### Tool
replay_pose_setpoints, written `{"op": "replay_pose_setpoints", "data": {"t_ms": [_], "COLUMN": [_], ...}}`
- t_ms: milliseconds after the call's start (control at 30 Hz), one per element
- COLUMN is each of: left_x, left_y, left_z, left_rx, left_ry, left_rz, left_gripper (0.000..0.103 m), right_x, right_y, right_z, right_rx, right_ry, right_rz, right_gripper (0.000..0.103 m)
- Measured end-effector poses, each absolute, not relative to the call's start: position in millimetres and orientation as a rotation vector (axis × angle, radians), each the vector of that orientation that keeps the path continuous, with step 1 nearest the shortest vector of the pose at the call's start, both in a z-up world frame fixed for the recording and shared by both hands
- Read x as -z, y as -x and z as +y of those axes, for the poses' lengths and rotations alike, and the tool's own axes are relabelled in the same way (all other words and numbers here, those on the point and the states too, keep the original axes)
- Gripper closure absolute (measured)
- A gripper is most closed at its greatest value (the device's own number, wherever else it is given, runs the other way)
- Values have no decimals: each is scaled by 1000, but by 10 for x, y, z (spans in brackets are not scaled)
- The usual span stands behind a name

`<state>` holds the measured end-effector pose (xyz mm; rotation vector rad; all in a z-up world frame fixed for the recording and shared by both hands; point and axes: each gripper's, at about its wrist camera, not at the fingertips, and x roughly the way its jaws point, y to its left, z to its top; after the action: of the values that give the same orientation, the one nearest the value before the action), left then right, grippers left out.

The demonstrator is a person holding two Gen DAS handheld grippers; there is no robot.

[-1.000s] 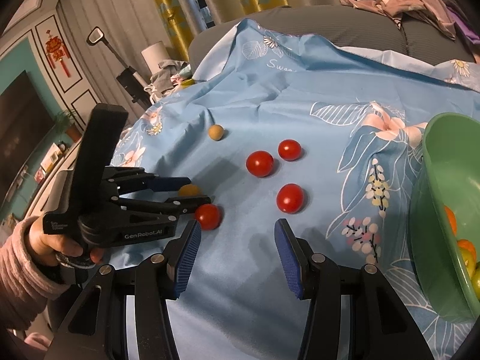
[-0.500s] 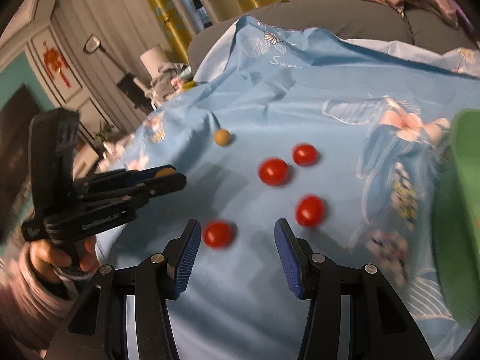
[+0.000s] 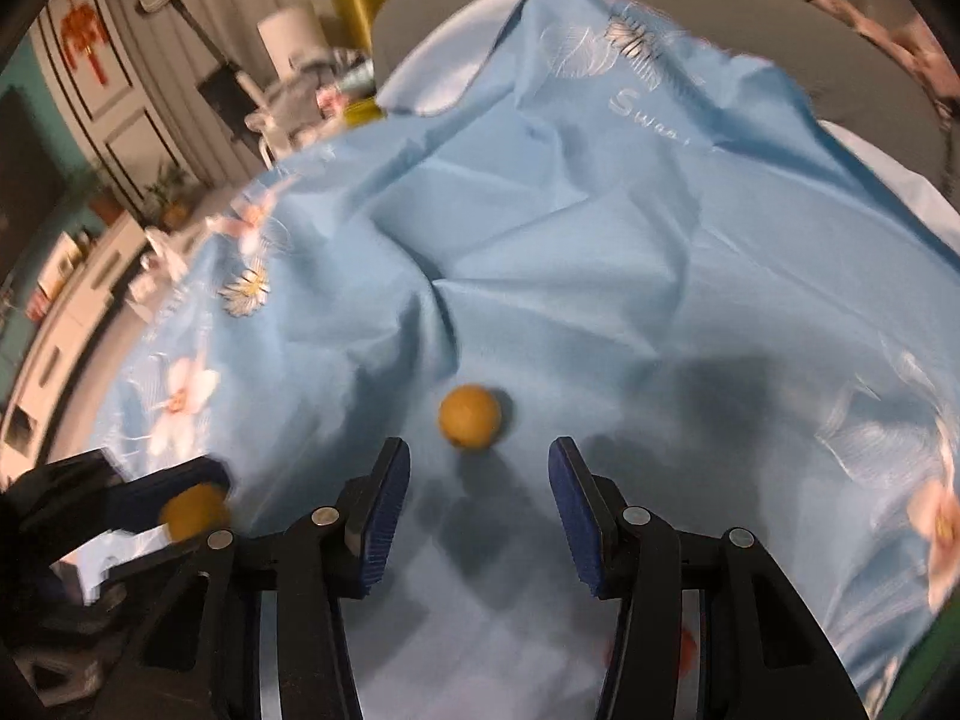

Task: Organize fruits
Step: 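Grasp the small tan ball with the right tool while the left tool holds the yellow tomato, then carry the yellow tomato and tan ball into the green bowl and open both tools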

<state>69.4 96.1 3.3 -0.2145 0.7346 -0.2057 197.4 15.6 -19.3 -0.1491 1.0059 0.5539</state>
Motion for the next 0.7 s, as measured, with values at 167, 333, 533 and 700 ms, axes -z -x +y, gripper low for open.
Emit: {"op": "replay_pose_setpoints", "data": {"t_ms": [167, 333, 533, 700], "left_x": [19, 13, -22, -55], "left_y": [-711, -690, -617, -520], "left_z": [1022, 1024, 950, 727], "left_rx": [198, 203, 225, 262], "left_ry": [235, 232, 215, 160], "left_rz": [753, 752, 744, 737], "left_gripper": [77, 77, 77, 77], "right_x": [309, 252, -21, -188], "right_y": [-2136, -2018, -1477, -935], "right_z": [363, 382, 30, -383], "right_rx": [-522, -501, -516, -511], "right_ry": [238, 304, 212, 119], "right_rz": [1022, 982, 914, 859], "right_gripper": [64, 76, 76, 76]}}
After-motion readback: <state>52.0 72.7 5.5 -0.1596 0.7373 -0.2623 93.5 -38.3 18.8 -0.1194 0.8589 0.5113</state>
